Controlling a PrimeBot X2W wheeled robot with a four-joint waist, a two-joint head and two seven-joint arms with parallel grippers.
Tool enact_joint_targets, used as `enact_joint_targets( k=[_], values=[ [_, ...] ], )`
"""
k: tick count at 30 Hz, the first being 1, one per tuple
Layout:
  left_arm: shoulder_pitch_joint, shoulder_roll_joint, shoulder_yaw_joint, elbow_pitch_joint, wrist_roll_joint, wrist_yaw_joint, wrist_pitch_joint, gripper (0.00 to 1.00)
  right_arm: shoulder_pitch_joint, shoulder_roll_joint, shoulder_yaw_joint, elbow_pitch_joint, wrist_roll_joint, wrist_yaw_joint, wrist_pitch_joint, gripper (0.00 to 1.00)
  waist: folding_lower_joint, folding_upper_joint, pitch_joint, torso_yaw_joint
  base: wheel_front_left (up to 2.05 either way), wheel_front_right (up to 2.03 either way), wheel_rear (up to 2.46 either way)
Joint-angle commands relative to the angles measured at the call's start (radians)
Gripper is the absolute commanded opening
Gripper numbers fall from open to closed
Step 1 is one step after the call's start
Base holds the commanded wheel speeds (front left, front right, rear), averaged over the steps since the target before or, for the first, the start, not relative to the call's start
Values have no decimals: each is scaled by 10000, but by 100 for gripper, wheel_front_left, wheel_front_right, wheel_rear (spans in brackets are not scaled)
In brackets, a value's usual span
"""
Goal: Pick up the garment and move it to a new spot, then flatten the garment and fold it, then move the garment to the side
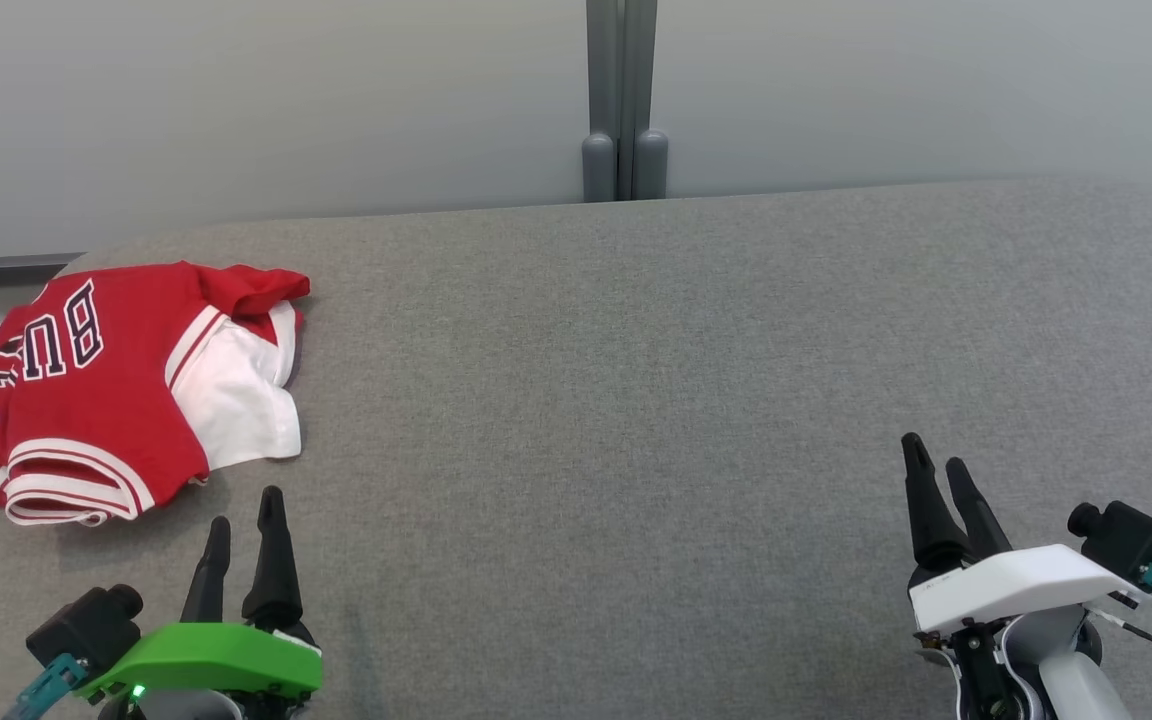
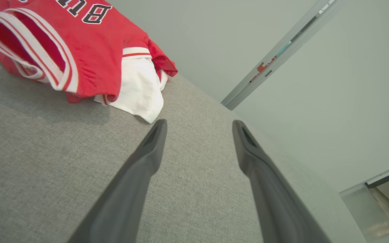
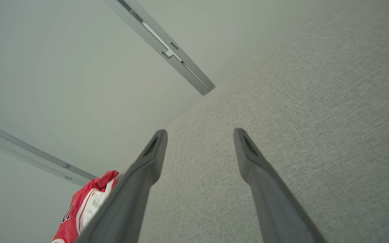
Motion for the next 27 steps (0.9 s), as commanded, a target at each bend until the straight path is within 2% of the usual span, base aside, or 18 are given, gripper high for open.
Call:
enact_joint_targets(
  k=[1,27],
  values=[
    [3,117,-37,-140,352,-18,-100,100,-96,-54,59,-147,-312,3,-116,100,0,-1,1,1,0,0,0],
    [141,67,-295,-114,3103,32,-779,100,-115,-74,483,-31,-3000,5,-781,100,0,-1,-65,43,0,0,0]
  ],
)
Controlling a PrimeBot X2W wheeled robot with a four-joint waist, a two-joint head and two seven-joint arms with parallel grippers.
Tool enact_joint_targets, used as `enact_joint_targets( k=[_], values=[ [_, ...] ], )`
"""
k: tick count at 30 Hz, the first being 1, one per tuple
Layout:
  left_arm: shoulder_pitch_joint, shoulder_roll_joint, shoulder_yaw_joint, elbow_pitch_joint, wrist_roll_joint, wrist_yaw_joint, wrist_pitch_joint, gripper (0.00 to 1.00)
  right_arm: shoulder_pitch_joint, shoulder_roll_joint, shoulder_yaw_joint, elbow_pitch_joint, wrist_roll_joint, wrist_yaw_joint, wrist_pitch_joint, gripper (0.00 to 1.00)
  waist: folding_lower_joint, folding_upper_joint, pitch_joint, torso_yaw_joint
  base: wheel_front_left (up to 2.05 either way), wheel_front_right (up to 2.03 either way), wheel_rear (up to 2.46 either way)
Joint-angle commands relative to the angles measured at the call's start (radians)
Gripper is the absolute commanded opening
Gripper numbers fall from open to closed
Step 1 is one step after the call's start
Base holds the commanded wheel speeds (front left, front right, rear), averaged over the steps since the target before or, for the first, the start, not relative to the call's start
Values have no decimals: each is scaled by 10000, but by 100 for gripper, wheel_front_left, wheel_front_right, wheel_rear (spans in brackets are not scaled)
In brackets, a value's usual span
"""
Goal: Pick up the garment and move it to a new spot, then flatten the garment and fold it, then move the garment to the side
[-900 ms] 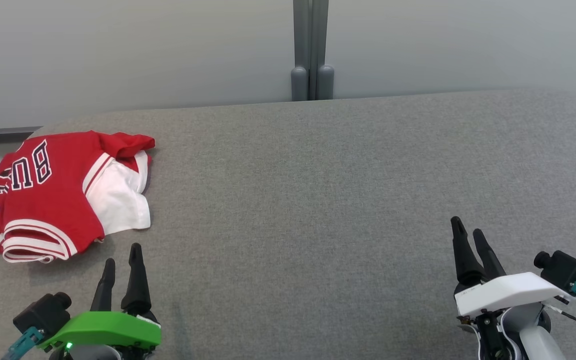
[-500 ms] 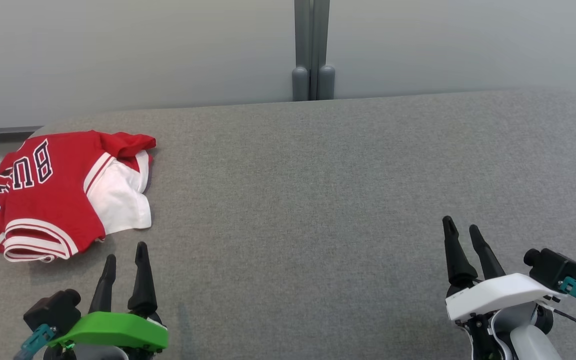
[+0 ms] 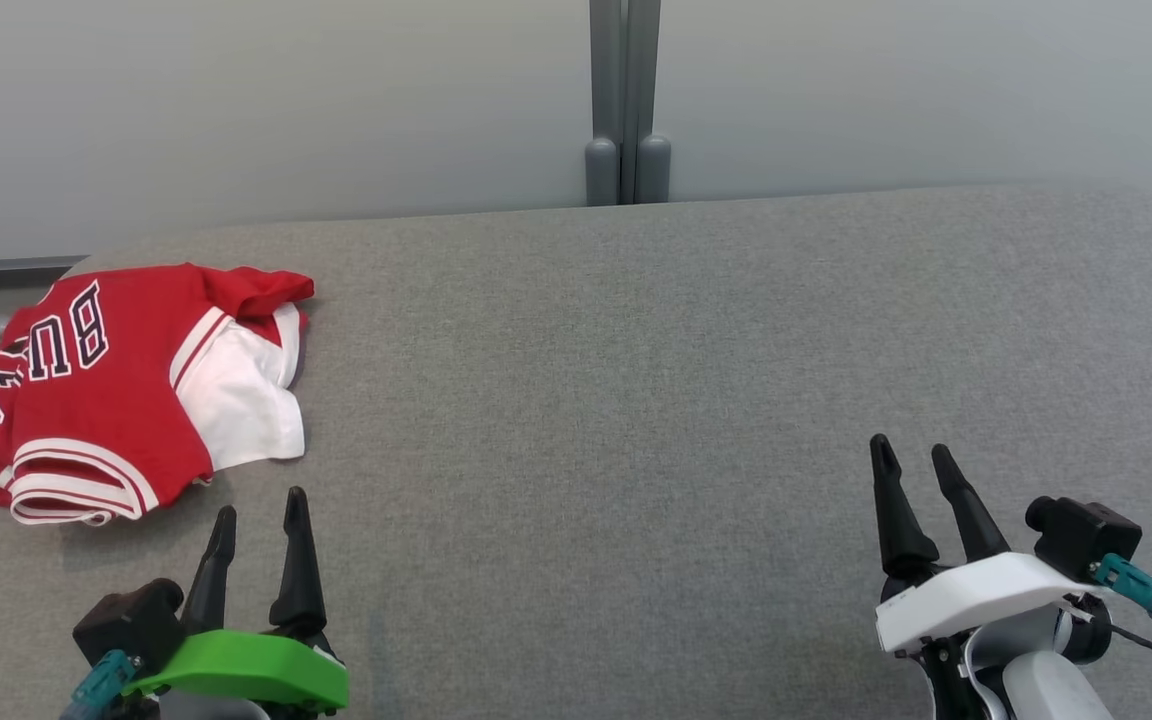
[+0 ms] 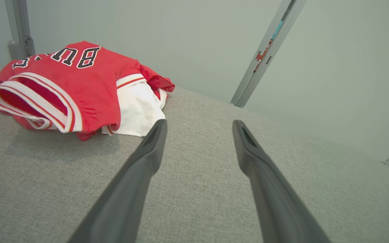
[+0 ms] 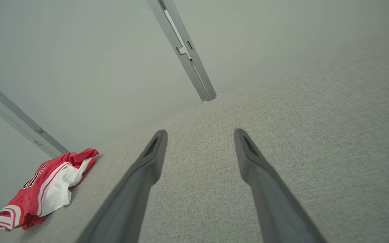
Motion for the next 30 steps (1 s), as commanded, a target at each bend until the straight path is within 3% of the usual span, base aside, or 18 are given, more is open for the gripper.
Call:
enact_joint_targets(
  k=[1,30],
  values=[
    [45,53,-30,-53,302,20,-106,100,-112,-53,55,-19,-265,5,-106,100,0,-1,-13,3,0,0,0],
    [165,-5,-206,465,1009,60,-696,100,5,-68,430,300,-2165,5,-690,100,0,-1,-192,35,0,0,0]
  ],
)
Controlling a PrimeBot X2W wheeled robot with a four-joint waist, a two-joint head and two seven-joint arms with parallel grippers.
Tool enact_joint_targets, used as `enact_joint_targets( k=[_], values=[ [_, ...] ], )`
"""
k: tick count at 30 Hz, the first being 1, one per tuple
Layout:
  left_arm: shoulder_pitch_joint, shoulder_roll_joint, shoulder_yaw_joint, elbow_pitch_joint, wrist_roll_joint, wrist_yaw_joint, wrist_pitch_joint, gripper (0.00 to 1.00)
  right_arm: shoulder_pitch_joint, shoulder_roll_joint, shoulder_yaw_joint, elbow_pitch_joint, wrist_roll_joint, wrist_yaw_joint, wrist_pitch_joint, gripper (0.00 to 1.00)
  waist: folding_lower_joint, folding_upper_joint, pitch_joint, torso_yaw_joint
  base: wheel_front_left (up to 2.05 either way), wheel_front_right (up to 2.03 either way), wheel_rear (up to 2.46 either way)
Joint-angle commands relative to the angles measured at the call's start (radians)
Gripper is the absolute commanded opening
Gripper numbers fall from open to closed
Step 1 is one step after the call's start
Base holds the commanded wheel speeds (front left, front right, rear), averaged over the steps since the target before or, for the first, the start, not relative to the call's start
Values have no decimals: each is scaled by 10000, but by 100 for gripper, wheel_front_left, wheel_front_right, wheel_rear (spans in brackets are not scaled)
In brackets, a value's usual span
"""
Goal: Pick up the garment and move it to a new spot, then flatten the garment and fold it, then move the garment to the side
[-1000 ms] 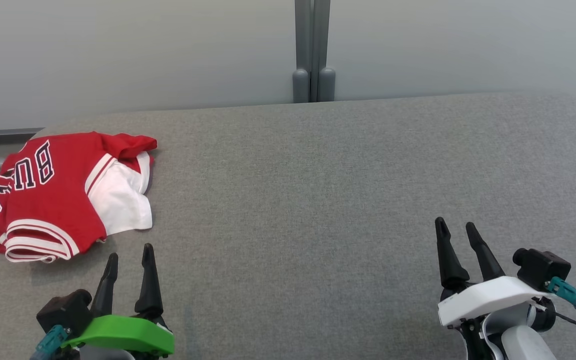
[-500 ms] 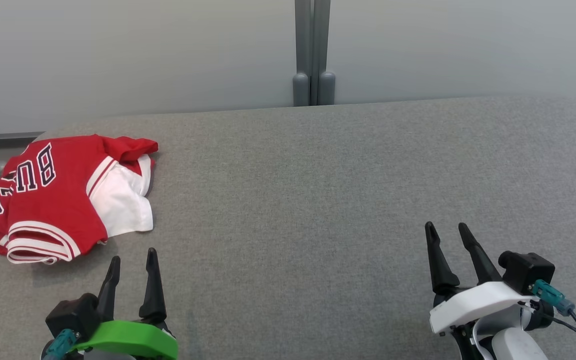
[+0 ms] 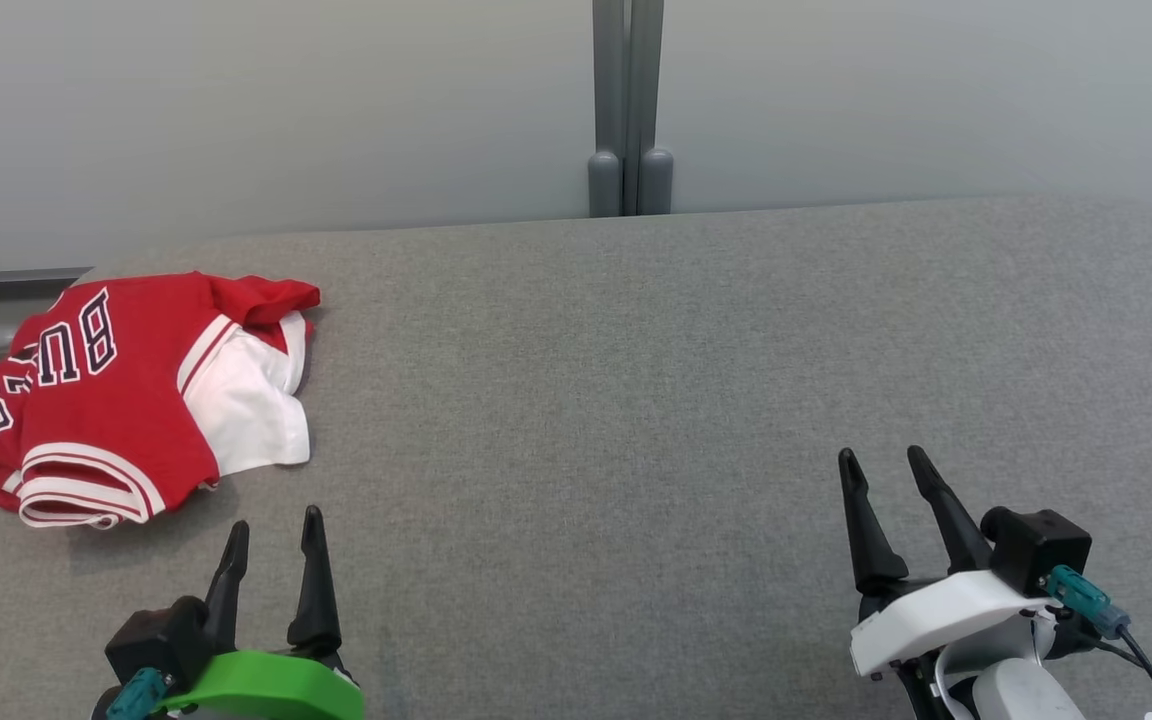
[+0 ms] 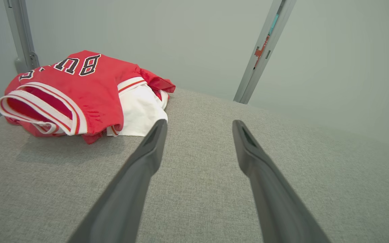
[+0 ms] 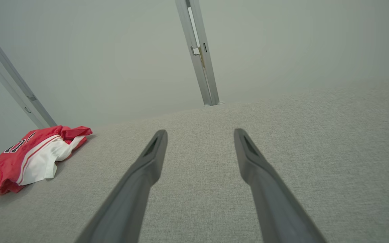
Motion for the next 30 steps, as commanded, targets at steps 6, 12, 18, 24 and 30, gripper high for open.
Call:
enact_joint_targets(
  k=[6,12,18,24,30],
  values=[
    [65,20,-65,-32,273,135,-192,100,25,-47,81,-24,-500,4,-186,100,0,0,-5,28,0,0,0],
    [49,23,-140,-46,528,189,-275,100,-11,-50,136,-29,-817,4,-265,100,0,0,5,43,0,0,0],
    [-17,22,-153,-18,434,215,-252,100,-44,-49,107,3,-737,4,-258,100,0,0,22,57,0,0,0],
    [10,21,-195,-43,404,264,-250,100,-44,-49,94,34,-709,2,-258,100,0,0,6,91,0,0,0],
    [-111,23,-298,-30,535,264,-252,100,110,-44,-28,-52,-976,2,-258,100,0,0,5,456,0,0,0]
  ],
)
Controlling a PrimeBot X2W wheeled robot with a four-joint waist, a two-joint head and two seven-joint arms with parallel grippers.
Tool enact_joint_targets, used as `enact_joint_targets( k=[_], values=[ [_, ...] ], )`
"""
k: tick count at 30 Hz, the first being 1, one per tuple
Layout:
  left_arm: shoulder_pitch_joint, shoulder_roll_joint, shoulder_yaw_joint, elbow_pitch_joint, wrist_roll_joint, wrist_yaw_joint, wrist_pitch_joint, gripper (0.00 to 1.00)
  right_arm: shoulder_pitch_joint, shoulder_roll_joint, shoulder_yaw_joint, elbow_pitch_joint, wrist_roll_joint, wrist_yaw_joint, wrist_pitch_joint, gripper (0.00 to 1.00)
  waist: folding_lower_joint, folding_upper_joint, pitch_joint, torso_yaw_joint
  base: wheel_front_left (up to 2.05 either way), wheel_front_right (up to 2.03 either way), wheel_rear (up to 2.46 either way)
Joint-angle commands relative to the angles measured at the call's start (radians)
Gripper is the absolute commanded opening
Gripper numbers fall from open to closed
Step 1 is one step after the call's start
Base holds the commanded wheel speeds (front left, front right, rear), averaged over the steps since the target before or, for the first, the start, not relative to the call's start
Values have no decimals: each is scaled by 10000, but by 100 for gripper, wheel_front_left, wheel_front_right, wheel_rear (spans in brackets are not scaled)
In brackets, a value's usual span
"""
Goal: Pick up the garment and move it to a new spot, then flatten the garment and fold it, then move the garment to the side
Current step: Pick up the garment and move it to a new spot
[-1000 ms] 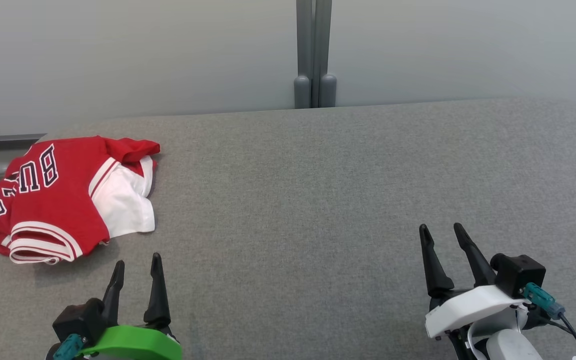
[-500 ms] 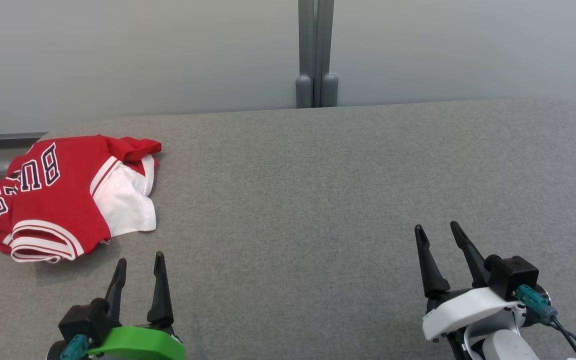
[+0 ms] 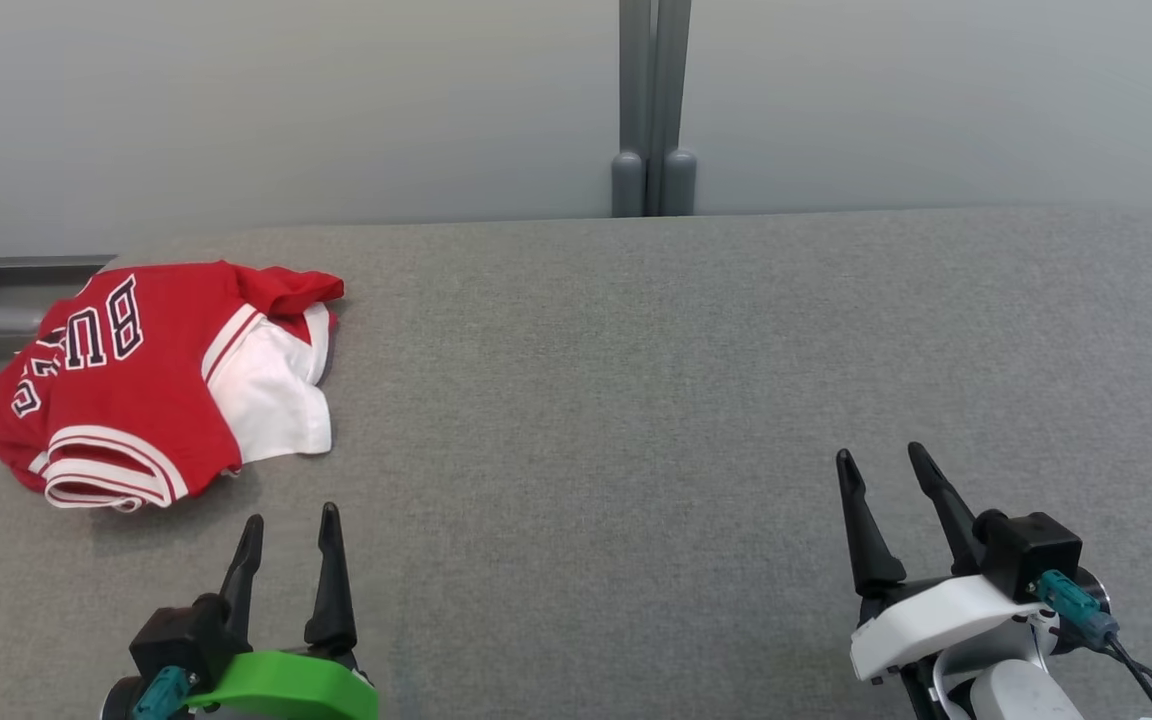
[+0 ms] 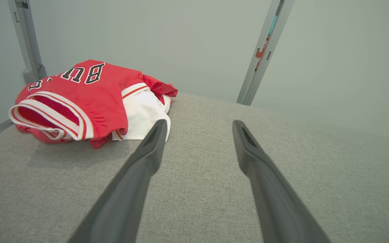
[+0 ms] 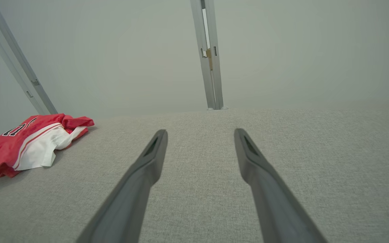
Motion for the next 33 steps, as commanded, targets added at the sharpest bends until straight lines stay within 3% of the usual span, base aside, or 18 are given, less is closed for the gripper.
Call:
enact_joint_targets(
  k=[1,24,33],
  values=[
    [-123,35,34,-15,107,24,-8,100,105,-33,-41,-63,-103,2,-31,100,0,0,17,294,0,0,0],
    [67,424,200,-108,277,191,11,100,178,-34,254,-80,241,1,-31,100,0,0,-23,4561,0,0,0],
    [312,486,494,-443,120,372,5,100,-272,-43,672,104,175,-1,-30,100,0,0,257,4826,0,0,0]
  ],
)
